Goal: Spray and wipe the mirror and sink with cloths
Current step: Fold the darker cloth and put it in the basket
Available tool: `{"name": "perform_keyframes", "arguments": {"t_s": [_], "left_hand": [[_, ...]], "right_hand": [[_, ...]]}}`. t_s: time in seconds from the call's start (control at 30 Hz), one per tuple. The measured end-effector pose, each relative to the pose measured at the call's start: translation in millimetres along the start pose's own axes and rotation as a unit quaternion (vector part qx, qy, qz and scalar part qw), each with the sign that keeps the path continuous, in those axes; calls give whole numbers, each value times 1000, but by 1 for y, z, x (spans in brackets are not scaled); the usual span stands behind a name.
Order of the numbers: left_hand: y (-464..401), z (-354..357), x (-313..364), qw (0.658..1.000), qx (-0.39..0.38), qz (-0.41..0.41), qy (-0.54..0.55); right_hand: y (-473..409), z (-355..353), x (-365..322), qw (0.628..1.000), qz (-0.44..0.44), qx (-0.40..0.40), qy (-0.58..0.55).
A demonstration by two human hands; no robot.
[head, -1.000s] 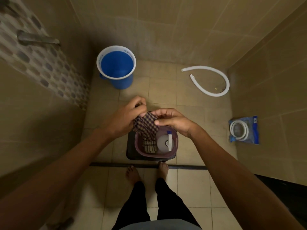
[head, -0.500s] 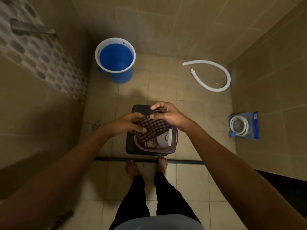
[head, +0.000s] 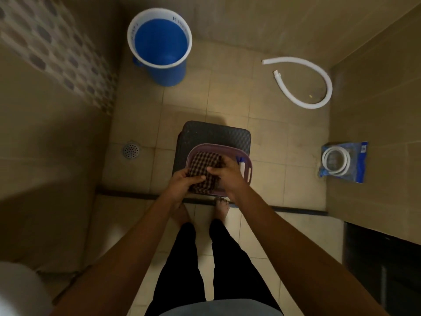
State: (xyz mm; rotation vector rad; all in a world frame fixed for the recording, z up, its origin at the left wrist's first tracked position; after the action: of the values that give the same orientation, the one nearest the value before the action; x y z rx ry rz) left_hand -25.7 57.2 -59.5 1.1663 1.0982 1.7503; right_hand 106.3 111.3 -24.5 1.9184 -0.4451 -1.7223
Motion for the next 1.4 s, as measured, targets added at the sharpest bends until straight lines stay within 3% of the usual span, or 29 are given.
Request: {"name": "perform_keyframes", "arguments": {"t_s": [0.1, 0.23, 0.4, 0.63, 0.73, 1.07, 1.4], "left_hand": [[-10, -14, 4, 990, 97, 22, -102], [-20, -29, 19, 951, 192, 69, -233], [-15, -37, 29, 893, 260, 137, -341], [-29, -39, 23, 870, 259, 153, -391], [-33, -42, 19, 870, 255, 156, -393], [-39, -40, 16, 875, 219, 178, -394], [-41, -38, 15, 862, 222, 182, -418]], "right_hand": [[-4, -5, 11, 986, -18, 54, 156], [-10, -7, 4, 950, -41, 98, 295], [-32, 4, 25, 961, 11, 114, 251], [-51, 11, 66, 946, 62, 109, 299], [-49, 15, 57, 923, -11, 104, 371], [-61, 24, 88, 950, 103, 91, 282], [-66, 25, 82, 942, 70, 65, 320]]}}
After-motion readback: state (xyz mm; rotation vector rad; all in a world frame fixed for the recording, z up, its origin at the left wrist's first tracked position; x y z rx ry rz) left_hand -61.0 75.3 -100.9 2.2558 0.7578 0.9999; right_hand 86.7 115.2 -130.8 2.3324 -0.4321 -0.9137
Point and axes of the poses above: each hand's wrist, its own y-axis away from the middle knuckle, its own z-axis out of the palm, x = y × z, the point moved 9 cm from there along -y, towards the middle knuckle, and after that the axes turned 14 degrees about -z, right-handed, at the moved point
